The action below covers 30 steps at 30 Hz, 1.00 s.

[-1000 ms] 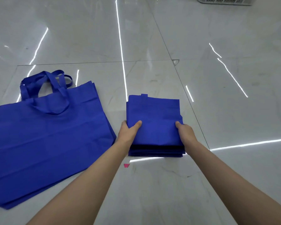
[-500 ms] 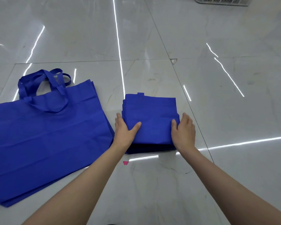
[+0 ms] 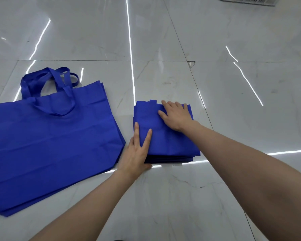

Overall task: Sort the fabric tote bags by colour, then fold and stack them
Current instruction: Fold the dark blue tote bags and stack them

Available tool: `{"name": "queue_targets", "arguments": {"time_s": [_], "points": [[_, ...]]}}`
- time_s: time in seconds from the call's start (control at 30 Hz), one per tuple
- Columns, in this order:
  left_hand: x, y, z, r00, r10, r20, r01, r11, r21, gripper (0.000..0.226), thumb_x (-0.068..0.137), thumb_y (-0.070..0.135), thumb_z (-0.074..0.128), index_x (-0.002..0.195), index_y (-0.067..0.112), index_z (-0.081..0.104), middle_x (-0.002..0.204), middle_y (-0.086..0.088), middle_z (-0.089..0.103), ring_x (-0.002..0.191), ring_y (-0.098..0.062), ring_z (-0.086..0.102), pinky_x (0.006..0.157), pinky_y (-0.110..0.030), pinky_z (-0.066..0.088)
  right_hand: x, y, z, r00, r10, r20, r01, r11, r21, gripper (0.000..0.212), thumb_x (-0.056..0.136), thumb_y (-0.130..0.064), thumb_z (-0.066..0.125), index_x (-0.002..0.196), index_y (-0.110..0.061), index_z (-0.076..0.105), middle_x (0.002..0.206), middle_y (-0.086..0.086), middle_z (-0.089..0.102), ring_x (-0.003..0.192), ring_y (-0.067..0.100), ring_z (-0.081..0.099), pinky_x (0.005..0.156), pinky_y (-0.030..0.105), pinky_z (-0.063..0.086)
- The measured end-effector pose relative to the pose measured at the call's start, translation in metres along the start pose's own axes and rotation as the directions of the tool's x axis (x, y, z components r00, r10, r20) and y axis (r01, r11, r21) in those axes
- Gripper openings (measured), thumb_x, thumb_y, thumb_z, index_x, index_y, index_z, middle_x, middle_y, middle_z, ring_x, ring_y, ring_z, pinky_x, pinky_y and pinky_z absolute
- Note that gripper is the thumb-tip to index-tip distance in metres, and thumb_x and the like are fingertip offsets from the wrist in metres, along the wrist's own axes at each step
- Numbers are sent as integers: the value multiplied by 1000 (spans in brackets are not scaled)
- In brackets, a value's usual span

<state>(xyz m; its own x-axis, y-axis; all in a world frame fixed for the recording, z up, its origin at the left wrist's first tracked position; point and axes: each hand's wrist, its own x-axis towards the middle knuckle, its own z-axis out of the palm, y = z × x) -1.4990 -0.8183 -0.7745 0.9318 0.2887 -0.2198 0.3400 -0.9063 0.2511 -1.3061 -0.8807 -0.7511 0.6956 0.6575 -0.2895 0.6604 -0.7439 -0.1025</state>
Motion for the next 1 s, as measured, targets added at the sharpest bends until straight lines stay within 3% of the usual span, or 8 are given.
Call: {"name": "queue_targets", "arguments": {"time_s": [0.27, 0.4, 0.53, 0.67, 0.73, 0.8, 0.9, 1.0], "points": [[1, 4, 10, 999, -52, -7, 52, 999, 4, 94, 91, 29, 56, 145, 28, -21, 145, -22, -36, 102, -24, 46, 81, -28, 44, 5, 0, 5, 997, 29, 68, -26, 999, -36, 56, 96, -57, 22, 140, -26, 37, 139, 7, 45, 126, 33, 37, 104, 44, 24], [-3, 3, 12, 996, -88, 5, 88, 996, 7, 94, 90, 22, 56, 146, 30, -18, 145, -21, -36, 84, -20, 37, 75, -28, 44, 3, 1, 5, 996, 53, 70, -51, 998, -27, 58, 96, -59, 21, 135, -24, 46, 135, 8, 46, 123, 31, 38, 103, 42, 25], [-3, 5, 17, 994, -103, -19, 104, 994, 25, 94, 90, 20, 57, 146, 31, -17, 145, -20, -36, 81, -19, 36, 72, -28, 46, -4, 5, 13, 996, 59, 61, -59, 998, 1, 56, 97, -56, 21, 136, -23, 44, 135, 9, 44, 125, 29, 37, 110, 44, 20], [0, 10, 14, 994, -100, -39, 101, 994, 36, 98, 90, 23, 58, 143, 32, -24, 144, -22, -36, 84, -19, 44, 71, -29, 46, -27, -7, 21, 970, 46, -240, -49, 999, -8, 54, 100, -43, 28, 145, -15, 31, 148, 13, 32, 138, 30, 25, 115, 50, 7], [-2, 11, 9, 995, -82, -54, 83, 997, 11, 106, 88, 33, 60, 138, 32, -33, 145, -21, -37, 100, -23, 50, 74, -28, 45, -51, -18, 25, 899, -28, -436, 37, 999, 12, 52, 96, -36, 31, 139, -8, 43, 142, 17, 43, 133, 32, 38, 113, 51, 19], [-10, 8, 3, 995, -59, -84, 57, 998, -31, 111, 83, 46, 64, 136, 31, -33, 148, -19, -32, 120, -26, 43, 83, -28, 45, -72, -25, 29, 853, -106, -511, 136, 990, 22, 50, 93, -32, 32, 130, -6, 53, 134, 17, 51, 126, 32, 46, 109, 51, 29], [-32, -14, -4, 970, -11, -244, -13, 995, -96, 109, 73, 49, 73, 149, 19, 1, 155, -21, 10, 121, -31, 49, 92, -36, 46, -89, -36, 27, 827, -198, -527, 268, 961, 60, 46, 92, -26, 34, 125, -5, 56, 132, 17, 53, 125, 31, 45, 107, 47, 34], [-60, -58, 0, 950, -19, -312, 7, 999, -40, 78, 72, 38, 77, 136, 7, 44, 138, -17, 48, 116, -31, 57, 90, -42, 49, -94, -62, 23, 782, -350, -516, 431, 902, 41, 33, 89, -15, 44, 115, -4, 61, 125, 17, 57, 115, 31, 52, 100, 42, 43]]}}
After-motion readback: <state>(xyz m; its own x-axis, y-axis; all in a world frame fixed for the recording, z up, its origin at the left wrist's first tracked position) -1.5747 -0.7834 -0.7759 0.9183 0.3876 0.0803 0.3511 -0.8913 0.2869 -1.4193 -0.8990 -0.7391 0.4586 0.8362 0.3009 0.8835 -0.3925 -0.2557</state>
